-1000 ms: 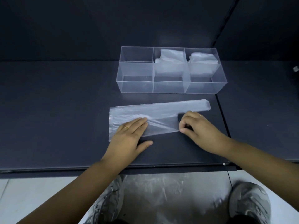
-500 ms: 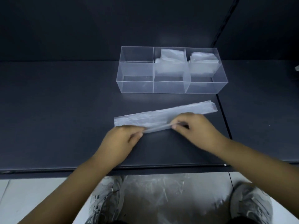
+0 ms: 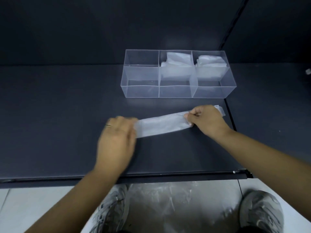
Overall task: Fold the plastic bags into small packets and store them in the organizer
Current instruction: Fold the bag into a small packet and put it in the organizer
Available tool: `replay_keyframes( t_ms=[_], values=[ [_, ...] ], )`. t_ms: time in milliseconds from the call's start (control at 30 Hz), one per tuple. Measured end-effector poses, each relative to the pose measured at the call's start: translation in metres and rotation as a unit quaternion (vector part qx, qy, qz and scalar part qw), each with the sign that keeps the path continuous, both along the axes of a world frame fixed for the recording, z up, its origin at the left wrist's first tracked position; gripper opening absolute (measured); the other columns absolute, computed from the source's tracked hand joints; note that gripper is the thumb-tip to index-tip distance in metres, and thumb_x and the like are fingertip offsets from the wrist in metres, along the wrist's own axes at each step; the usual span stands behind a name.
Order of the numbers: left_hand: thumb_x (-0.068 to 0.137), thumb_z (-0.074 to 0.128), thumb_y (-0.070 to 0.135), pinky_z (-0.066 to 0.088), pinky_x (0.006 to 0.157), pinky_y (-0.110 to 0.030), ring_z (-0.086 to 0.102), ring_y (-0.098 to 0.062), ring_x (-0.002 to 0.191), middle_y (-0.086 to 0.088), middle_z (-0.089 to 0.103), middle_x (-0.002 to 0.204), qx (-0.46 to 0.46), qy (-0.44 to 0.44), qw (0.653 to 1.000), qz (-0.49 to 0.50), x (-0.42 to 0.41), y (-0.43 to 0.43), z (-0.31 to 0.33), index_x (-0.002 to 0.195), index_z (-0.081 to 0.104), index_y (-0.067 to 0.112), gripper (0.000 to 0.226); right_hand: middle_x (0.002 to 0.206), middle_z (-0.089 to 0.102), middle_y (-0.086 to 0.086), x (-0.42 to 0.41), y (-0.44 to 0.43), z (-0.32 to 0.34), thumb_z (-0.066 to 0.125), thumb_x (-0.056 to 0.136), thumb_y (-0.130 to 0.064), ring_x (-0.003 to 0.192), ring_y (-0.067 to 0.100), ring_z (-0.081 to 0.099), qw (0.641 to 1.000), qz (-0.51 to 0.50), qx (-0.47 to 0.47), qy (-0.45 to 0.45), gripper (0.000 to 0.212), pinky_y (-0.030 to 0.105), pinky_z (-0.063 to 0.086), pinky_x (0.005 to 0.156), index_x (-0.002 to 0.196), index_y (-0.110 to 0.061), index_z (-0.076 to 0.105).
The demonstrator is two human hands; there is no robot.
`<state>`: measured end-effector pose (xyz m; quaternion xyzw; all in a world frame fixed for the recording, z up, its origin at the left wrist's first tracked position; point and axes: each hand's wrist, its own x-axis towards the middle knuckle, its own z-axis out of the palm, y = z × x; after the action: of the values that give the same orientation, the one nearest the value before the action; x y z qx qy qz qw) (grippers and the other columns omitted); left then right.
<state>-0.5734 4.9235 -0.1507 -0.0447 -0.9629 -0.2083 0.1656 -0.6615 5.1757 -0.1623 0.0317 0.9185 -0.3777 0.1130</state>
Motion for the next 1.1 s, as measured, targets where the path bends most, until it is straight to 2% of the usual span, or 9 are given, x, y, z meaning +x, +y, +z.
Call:
replay_keyframes(
  t_ms=[100,200,300,433,667,767,833,933,1100],
  values=[
    [0.094,0.019,0.057,0.011,0.120,-0.041,0.016,-0.027,0.146,-0.005,0.022,0.158,-0.105,-0.185,0.971,-0.109,0.008,0.027,-0.017,0.150,0.024,0.013,0.072,0.070,0.071,0.002,0.000,-0.002,0.001,0.065,0.088,-0.022,0.077,0.018,0.067,1.000,-0.008,0.011,-0.012,0.026,0.027,0.050,0.074,0.063,-0.013,0.066],
    [0.083,-0.005,0.072,-0.005,0.119,-0.048,-0.018,-0.022,0.146,0.001,-0.013,0.160,-0.216,-0.232,0.943,-0.103,0.011,0.026,-0.036,0.149,-0.014,0.020,0.084,0.093,0.067,-0.001,0.009,-0.011,0.008,0.063,0.088,-0.020,0.088,0.017,0.062,0.995,-0.021,0.062,0.076,0.008,0.029,0.050,0.081,0.094,-0.016,0.067],
    [0.087,0.010,0.068,0.014,0.115,-0.059,0.008,-0.030,0.147,-0.006,0.012,0.159,-0.199,-0.233,0.946,-0.107,0.012,0.029,-0.033,0.151,0.012,0.015,0.083,0.123,0.056,0.008,0.031,-0.033,0.012,0.058,0.088,-0.014,0.117,0.024,0.051,0.955,0.150,0.068,0.248,0.038,0.029,0.036,0.103,0.126,-0.012,0.058],
    [0.089,0.013,0.066,0.017,0.112,-0.063,0.011,-0.031,0.146,-0.007,0.016,0.158,-0.204,-0.229,0.944,-0.121,0.012,0.027,-0.033,0.151,0.017,0.014,0.080,0.162,0.004,-0.001,0.056,-0.048,-0.012,0.032,0.101,-0.044,0.148,0.009,-0.005,0.902,0.385,0.152,0.118,0.063,0.028,-0.007,0.119,0.153,-0.017,0.009],
    [0.090,0.019,0.065,0.026,0.108,-0.065,0.025,-0.034,0.142,-0.010,0.031,0.154,-0.218,-0.215,0.944,-0.125,0.011,0.028,-0.037,0.147,0.035,0.012,0.080,0.156,-0.024,-0.005,0.030,0.045,-0.023,-0.001,0.082,-0.069,0.143,0.009,-0.024,0.895,0.288,0.330,0.082,0.086,0.029,-0.014,0.118,0.151,-0.019,-0.014],
    [0.090,0.018,0.065,0.027,0.107,-0.065,0.027,-0.035,0.142,-0.010,0.032,0.153,-0.216,-0.215,0.944,-0.126,0.011,0.028,-0.037,0.147,0.035,0.012,0.080,0.158,-0.013,-0.006,0.023,0.075,-0.020,0.013,0.093,-0.058,0.145,0.007,-0.015,0.926,0.222,0.297,0.069,0.074,0.026,-0.010,0.118,0.153,-0.017,-0.002],
    [0.091,0.013,0.066,0.028,0.107,-0.065,0.027,-0.035,0.141,-0.011,0.033,0.153,-0.217,-0.217,0.944,-0.125,0.011,0.028,-0.036,0.147,0.035,0.011,0.081,0.159,0.018,0.002,0.015,0.080,-0.017,0.033,0.102,-0.035,0.147,0.017,0.013,0.959,0.146,0.215,0.113,0.055,0.030,0.006,0.120,0.150,-0.010,0.027],
    [0.091,0.012,0.066,0.028,0.107,-0.065,0.027,-0.035,0.142,-0.010,0.032,0.154,-0.218,-0.221,0.942,-0.126,0.010,0.027,-0.035,0.147,0.034,0.011,0.081,0.130,0.056,0.009,0.001,0.075,-0.010,0.053,0.097,-0.016,0.122,0.029,0.047,0.972,0.040,0.150,0.174,0.030,0.034,0.030,0.108,0.124,-0.006,0.061],
    [0.090,0.012,0.069,0.023,0.110,-0.063,0.017,-0.031,0.145,-0.007,0.021,0.158,-0.222,-0.223,0.936,-0.154,0.002,0.018,-0.034,0.150,0.024,0.015,0.083,0.095,0.056,0.000,-0.020,0.074,0.002,0.064,0.090,-0.024,0.101,0.022,0.049,0.968,0.054,0.215,0.113,0.010,0.035,0.037,0.092,0.095,-0.015,0.066]
  ],
)
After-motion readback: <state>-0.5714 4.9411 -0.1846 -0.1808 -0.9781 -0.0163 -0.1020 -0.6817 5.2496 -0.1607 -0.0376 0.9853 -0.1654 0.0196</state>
